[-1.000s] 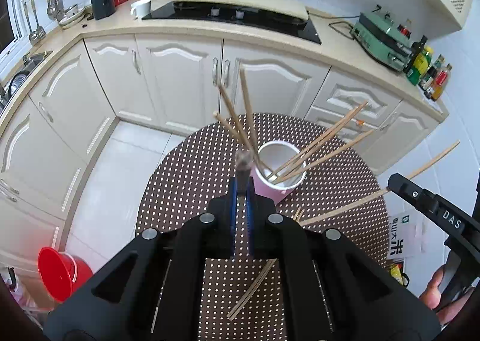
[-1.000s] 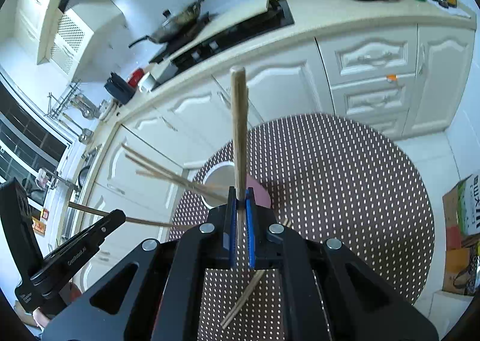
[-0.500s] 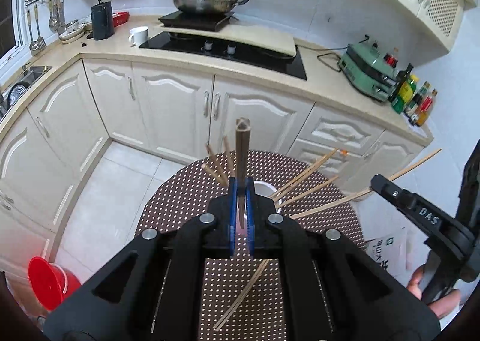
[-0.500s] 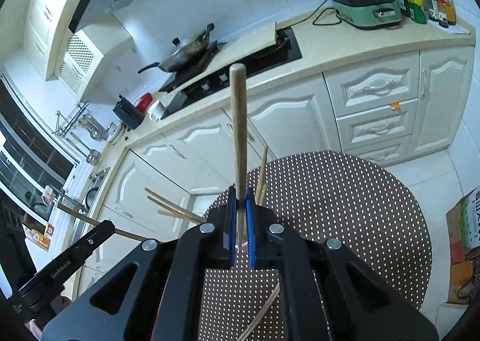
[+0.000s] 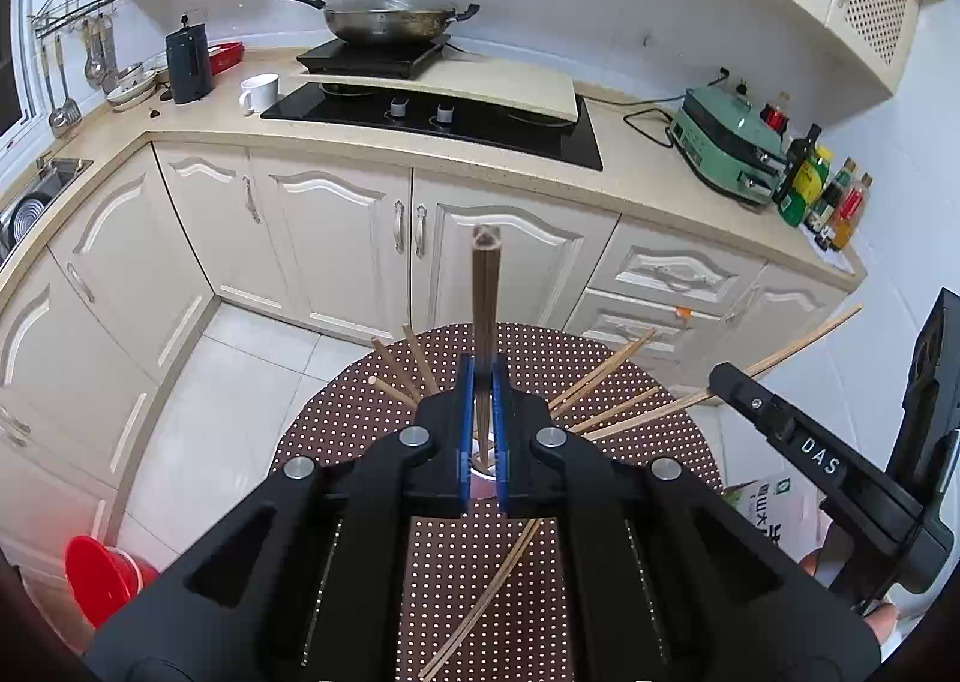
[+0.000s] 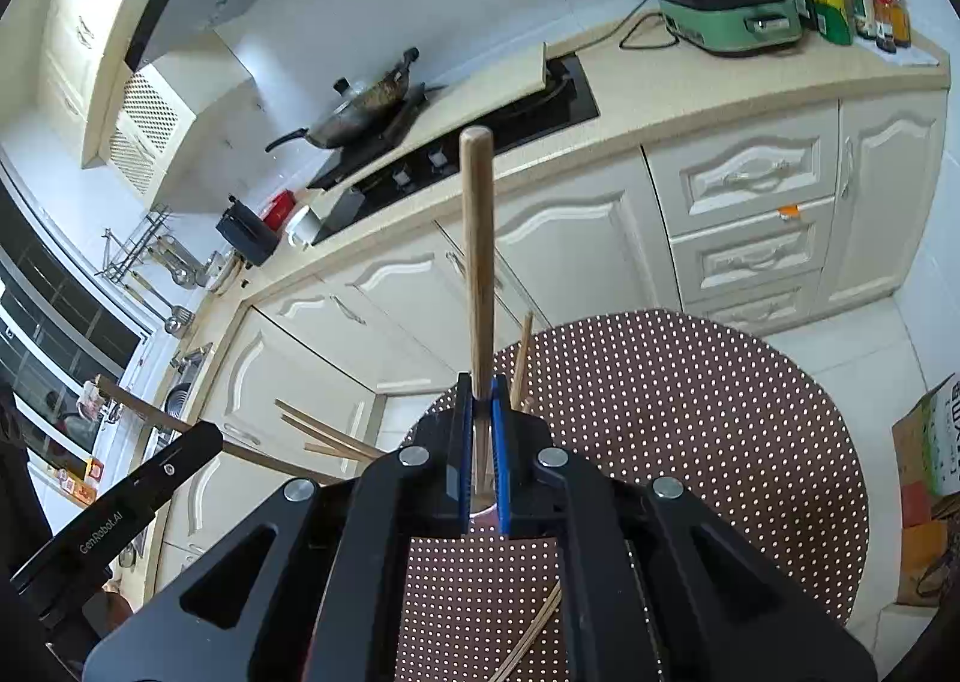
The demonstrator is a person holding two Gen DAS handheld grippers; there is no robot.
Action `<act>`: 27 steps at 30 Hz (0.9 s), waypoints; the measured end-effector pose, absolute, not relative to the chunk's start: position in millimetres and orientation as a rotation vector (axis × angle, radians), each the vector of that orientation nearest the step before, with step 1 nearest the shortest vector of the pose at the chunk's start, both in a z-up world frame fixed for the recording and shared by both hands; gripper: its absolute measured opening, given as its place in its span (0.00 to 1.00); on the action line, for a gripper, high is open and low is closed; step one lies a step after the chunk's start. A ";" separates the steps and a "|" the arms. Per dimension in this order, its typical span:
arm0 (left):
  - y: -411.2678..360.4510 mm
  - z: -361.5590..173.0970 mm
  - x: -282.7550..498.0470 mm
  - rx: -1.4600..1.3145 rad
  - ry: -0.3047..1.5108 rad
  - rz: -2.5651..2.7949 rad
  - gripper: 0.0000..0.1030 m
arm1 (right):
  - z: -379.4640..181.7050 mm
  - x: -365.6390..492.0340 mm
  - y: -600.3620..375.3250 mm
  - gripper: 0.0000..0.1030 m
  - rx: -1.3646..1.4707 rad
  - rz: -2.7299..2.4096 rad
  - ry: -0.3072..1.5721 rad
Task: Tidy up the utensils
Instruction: 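Lower the chopsticks into the pink cup and open both grippers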
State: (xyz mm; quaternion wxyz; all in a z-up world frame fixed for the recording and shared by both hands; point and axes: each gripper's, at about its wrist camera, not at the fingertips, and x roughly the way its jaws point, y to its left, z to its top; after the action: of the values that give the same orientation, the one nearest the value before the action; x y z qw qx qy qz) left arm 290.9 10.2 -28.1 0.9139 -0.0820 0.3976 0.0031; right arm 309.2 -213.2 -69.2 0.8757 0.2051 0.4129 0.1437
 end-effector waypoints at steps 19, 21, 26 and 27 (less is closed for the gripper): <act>14.7 -93.7 330.9 -0.180 0.989 0.049 0.06 | -127.3 334.1 -182.7 0.05 0.378 0.327 1.028; 15.7 -101.4 332.8 -0.189 1.008 0.048 0.06 | -132.9 335.9 -180.1 0.05 0.375 0.328 1.046; 15.6 -118.6 336.1 -0.203 1.051 0.037 0.06 | -142.0 339.7 -171.0 0.05 0.365 0.331 1.079; 16.5 -123.1 337.5 -0.214 1.063 0.035 0.06 | -143.6 339.7 -169.7 0.05 0.363 0.331 1.083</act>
State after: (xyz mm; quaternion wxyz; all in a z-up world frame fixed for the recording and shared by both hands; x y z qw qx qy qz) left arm 337.5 16.5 -123.1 0.8564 -0.1020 0.5059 0.0167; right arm 339.7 -169.7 -143.6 0.8285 0.1709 0.5100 0.1559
